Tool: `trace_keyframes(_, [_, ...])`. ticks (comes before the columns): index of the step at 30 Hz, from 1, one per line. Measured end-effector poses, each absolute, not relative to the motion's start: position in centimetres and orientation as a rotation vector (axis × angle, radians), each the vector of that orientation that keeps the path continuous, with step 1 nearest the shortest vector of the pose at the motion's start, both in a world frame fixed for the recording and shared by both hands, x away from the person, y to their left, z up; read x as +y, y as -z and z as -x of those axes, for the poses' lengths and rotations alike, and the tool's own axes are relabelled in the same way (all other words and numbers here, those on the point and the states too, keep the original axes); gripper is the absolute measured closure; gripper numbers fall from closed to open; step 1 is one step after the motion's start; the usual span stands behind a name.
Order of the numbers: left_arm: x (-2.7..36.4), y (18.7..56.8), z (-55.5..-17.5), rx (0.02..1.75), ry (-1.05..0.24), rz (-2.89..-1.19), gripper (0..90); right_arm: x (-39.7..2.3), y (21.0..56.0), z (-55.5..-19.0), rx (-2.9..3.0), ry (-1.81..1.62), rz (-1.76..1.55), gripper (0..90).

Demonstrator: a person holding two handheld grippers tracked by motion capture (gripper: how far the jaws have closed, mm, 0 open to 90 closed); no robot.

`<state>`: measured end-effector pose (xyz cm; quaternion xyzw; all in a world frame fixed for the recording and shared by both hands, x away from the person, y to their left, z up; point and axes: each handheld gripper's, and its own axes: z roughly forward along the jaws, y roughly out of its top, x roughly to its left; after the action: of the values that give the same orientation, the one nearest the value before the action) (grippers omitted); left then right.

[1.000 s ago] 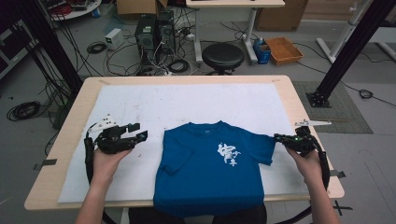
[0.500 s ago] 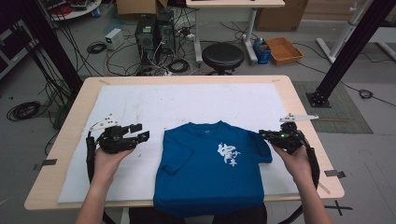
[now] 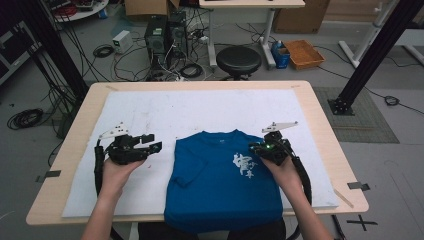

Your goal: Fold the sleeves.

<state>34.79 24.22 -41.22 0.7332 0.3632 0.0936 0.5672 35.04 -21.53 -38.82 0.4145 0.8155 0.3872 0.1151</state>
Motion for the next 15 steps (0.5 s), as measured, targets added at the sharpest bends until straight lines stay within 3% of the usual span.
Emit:
trace_keyframes(6, [23.8, 41.4, -34.9, 0.855, -0.208, -1.736, 42.8, -20.1, 39.4, -35.2, 2.397, -1.131, -1.197, 89.1])
trace_keyframes(15, [23.5, 41.5, -34.9, 0.867, -0.200, -1.746, 42.7, -20.9, 39.8, -35.3, 2.364, -1.218, -1.177, 75.1])
